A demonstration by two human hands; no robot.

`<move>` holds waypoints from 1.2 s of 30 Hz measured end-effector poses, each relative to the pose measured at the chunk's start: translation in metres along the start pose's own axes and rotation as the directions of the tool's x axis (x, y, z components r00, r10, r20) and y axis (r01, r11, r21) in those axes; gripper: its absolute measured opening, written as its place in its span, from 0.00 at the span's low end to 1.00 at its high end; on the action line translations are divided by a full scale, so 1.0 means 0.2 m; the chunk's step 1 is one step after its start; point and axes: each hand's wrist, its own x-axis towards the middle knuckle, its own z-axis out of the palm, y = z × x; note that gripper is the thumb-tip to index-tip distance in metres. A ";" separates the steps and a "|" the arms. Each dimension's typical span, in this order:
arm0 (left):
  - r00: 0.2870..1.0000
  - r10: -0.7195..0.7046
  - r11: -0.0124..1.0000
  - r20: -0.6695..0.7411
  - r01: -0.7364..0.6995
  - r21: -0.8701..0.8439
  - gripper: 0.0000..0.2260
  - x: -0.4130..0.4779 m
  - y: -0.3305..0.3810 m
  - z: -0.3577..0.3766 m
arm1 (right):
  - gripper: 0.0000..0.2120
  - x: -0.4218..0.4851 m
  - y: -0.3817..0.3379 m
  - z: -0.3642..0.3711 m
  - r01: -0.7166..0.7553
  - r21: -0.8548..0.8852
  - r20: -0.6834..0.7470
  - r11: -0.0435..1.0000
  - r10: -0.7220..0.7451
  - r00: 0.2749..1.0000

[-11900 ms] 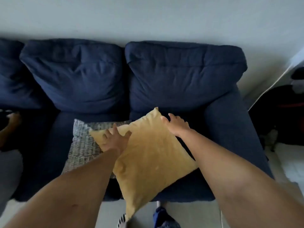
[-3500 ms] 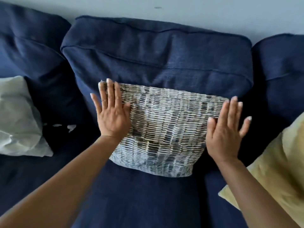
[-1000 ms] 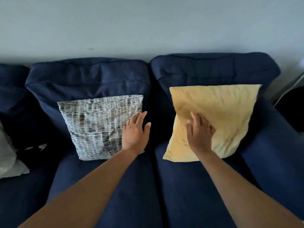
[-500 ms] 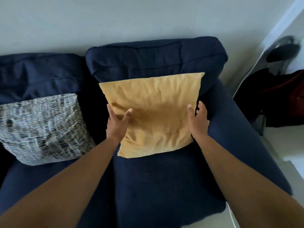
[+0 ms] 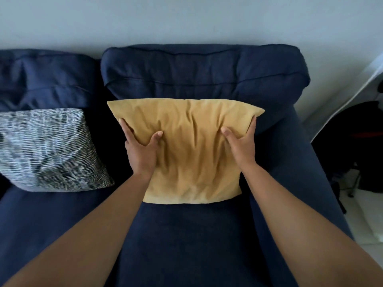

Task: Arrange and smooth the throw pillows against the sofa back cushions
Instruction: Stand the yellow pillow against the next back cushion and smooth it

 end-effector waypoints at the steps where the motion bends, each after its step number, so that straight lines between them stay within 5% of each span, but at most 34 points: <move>1: 0.999 0.035 0.999 -0.002 -0.035 -0.009 0.49 0.00 0.00 0.00 | 0.52 -0.01 -0.01 0.03 0.058 -0.040 -0.031 0.998 -0.060 0.998; 9: 0.958 0.244 0.959 -0.152 -0.262 -0.105 0.38 0.10 0.01 -0.05 | 0.41 0.01 -0.15 0.09 0.426 -0.191 -0.265 0.885 -0.464 0.846; 16: 0.984 0.159 0.986 -0.077 -0.156 0.055 0.39 0.10 -0.10 0.02 | 0.39 0.09 -0.01 0.06 0.323 -0.370 -0.109 0.871 -0.386 0.916; 23: 0.945 0.282 0.954 -0.166 -0.294 -0.058 0.34 0.15 0.05 0.01 | 0.36 0.10 -0.07 0.04 0.363 -0.196 -0.258 0.911 -0.405 0.877; 29: 0.980 0.163 0.986 -0.111 -0.158 0.053 0.36 0.11 -0.11 0.04 | 0.34 0.07 0.09 0.03 0.317 -0.240 -0.134 0.918 -0.355 0.925; 34: 0.942 0.198 0.967 -0.273 -0.143 0.209 0.40 0.11 -0.08 0.01 | 0.30 0.06 0.05 0.03 0.279 -0.402 -0.341 0.872 -0.426 0.838; 36: 0.887 0.315 0.926 -0.339 -0.209 0.315 0.37 0.06 -0.02 0.03 | 0.29 0.03 0.00 0.07 0.319 -0.470 -0.390 0.823 -0.518 0.762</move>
